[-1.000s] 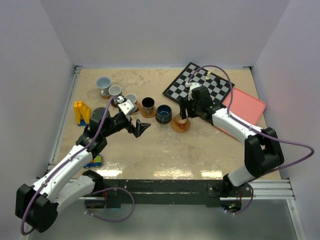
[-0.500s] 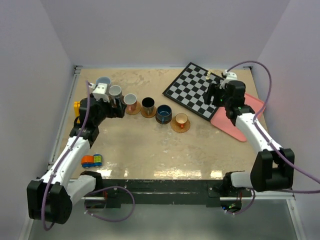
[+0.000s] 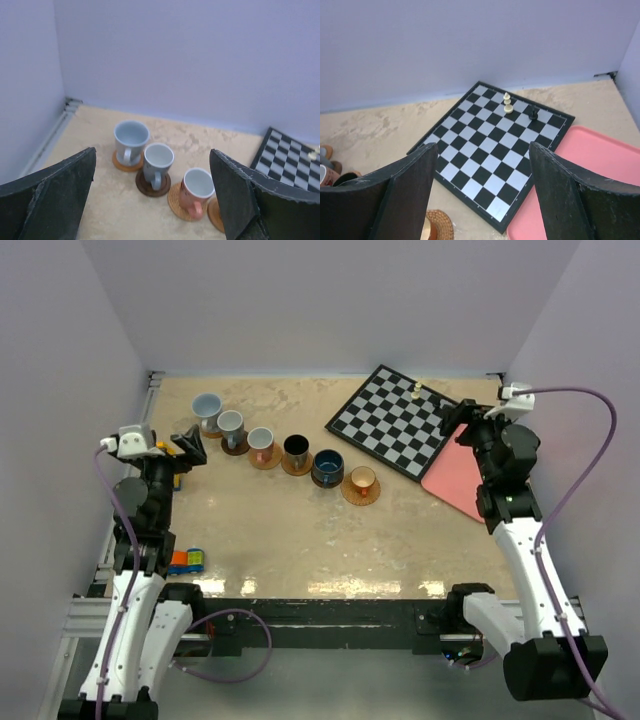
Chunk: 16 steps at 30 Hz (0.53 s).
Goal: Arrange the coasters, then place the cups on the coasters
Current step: Reset both arms
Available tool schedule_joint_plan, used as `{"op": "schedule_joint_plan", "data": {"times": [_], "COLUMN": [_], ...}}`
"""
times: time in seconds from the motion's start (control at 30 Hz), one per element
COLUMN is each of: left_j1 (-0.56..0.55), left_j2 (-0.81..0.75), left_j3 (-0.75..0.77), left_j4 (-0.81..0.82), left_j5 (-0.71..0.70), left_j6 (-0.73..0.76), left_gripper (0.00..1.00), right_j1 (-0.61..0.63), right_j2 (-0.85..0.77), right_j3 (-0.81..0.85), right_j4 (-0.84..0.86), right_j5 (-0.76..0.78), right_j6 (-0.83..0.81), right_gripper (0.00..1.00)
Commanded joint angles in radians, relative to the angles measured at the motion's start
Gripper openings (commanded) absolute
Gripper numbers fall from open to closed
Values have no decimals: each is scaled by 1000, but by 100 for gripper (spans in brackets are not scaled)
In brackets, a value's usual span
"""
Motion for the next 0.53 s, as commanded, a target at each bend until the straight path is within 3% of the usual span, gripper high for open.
{"op": "schedule_joint_plan", "data": {"times": [0.0, 0.23, 0.5], "left_j1": [4, 3, 3], "left_j2": [-55, -52, -25], "left_j3": [-31, -23, 3], "left_j4": [86, 71, 40], "left_j5": [-80, -85, -90], "left_j6": [52, 48, 23], "left_gripper": [100, 100, 100], "right_j1": [0, 1, 0], "right_j2": [-75, -182, -190], "right_j3": [-40, -101, -92], "right_j4": [101, 183, 175], "right_j5": [77, 111, 104], "right_j6": [-20, -31, -43], "right_gripper": [78, 78, 78]}}
